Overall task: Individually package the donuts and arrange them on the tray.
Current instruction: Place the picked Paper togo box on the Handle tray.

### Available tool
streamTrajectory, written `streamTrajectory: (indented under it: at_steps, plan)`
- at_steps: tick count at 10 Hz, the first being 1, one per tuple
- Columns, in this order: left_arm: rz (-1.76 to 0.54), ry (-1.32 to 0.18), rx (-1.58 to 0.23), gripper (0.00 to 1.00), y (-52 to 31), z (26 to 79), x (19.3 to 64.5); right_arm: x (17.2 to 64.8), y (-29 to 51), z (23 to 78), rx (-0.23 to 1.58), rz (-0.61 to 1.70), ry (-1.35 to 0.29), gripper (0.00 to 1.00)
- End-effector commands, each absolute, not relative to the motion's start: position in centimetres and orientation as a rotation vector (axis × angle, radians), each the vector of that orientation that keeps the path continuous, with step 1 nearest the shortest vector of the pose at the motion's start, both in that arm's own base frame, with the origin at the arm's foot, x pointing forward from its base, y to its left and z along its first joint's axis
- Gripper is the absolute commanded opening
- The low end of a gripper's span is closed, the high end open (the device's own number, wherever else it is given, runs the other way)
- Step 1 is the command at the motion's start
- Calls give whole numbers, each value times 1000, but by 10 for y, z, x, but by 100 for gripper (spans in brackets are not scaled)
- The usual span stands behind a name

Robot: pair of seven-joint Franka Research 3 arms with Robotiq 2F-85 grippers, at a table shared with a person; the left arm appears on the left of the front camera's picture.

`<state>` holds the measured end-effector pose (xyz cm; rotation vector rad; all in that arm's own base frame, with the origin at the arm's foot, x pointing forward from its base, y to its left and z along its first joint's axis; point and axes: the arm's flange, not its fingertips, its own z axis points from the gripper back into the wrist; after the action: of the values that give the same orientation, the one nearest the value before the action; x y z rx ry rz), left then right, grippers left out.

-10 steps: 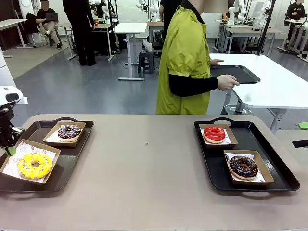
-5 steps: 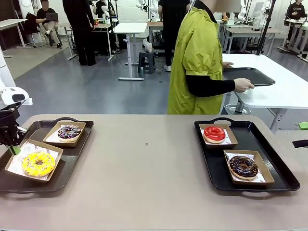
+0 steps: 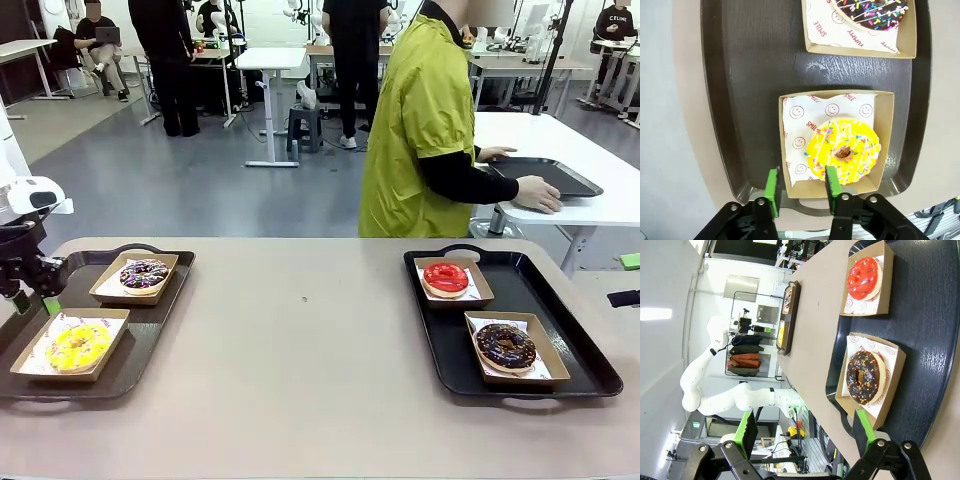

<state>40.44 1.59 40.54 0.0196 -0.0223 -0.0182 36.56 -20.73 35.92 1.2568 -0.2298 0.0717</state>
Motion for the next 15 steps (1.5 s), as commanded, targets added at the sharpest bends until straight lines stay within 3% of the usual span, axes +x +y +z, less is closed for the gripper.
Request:
streamTrajectory:
  at_steps: [1, 2, 5, 9, 12, 15]
  plan:
    - [-56, -53, 23, 100, 21, 414, 395, 363, -210, 360, 1259, 95, -219, 100]
    - [-66, -58, 18, 60, 23, 418, 396, 363, -210, 360, 1259, 95, -219, 100]
    - [-60, -65, -35, 89, 28, 427, 394, 363, -210, 360, 1259, 95, -219, 100]
    - [33, -100, -632, 89, 111, 482, 413, 363, -210, 360, 1259, 95, -219, 100]
    - [79, -129, -841, 89, 182, 491, 413, 363, -210, 360, 1259, 95, -219, 100]
    - [125, -147, -1020, 89, 245, 462, 398, 363, -210, 360, 1259, 95, -219, 100]
